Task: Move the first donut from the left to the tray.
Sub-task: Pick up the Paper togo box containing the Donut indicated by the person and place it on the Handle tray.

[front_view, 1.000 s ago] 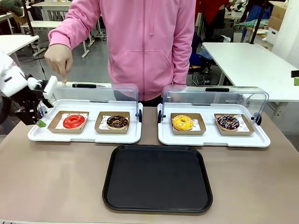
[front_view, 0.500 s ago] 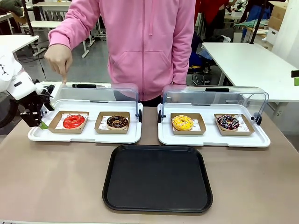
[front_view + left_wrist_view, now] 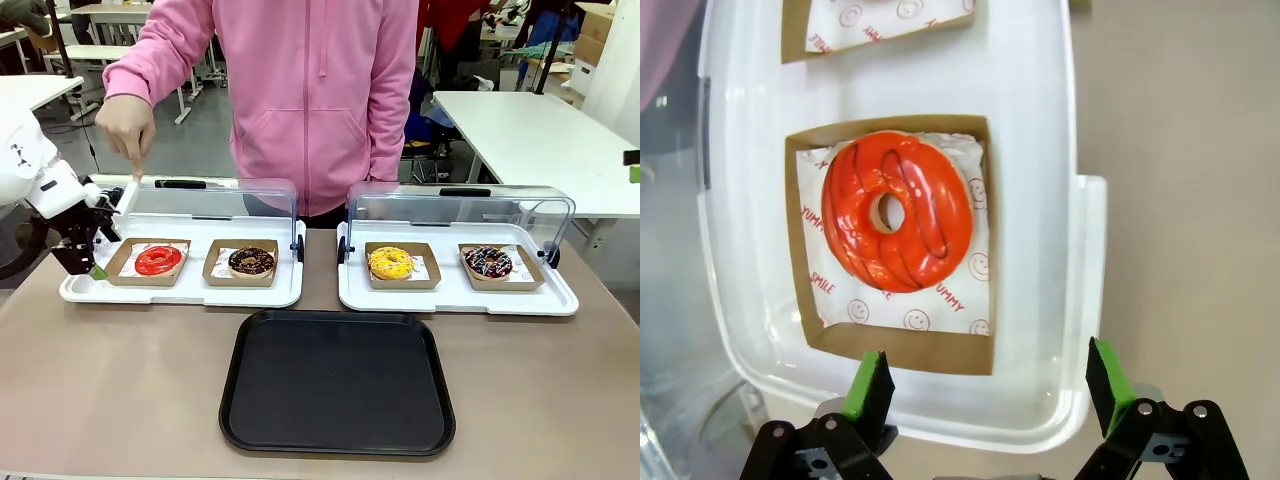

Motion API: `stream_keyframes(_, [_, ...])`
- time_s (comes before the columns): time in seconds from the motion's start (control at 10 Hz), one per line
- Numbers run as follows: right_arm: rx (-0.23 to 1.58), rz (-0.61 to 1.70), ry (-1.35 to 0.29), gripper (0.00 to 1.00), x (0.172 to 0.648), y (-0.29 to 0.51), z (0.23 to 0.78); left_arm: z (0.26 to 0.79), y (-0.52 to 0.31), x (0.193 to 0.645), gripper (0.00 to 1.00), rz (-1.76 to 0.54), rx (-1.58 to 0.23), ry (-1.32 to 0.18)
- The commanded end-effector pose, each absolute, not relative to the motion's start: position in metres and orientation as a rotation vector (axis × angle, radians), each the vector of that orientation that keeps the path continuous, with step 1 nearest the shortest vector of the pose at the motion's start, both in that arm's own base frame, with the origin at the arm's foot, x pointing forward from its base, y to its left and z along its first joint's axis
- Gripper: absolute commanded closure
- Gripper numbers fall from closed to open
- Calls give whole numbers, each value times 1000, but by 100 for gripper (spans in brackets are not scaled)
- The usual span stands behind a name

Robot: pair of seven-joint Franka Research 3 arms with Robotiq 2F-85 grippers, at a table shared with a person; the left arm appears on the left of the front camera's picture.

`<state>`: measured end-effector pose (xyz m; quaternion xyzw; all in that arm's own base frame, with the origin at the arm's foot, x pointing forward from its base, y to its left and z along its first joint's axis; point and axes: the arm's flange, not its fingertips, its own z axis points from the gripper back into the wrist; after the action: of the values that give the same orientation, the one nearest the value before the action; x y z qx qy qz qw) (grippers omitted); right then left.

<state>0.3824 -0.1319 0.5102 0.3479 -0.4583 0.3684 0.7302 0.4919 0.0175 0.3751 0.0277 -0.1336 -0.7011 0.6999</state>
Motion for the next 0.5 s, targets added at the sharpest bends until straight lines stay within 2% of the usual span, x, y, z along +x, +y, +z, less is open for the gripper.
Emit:
stream_keyframes(0.0, [770, 823, -1047, 0, 386, -132, 511, 367, 20, 508, 0, -1542, 88, -271])
stream_keyframes(0.4, [770, 823, -1047, 0, 386, -132, 511, 350, 25, 521, 0, -1536, 88, -255])
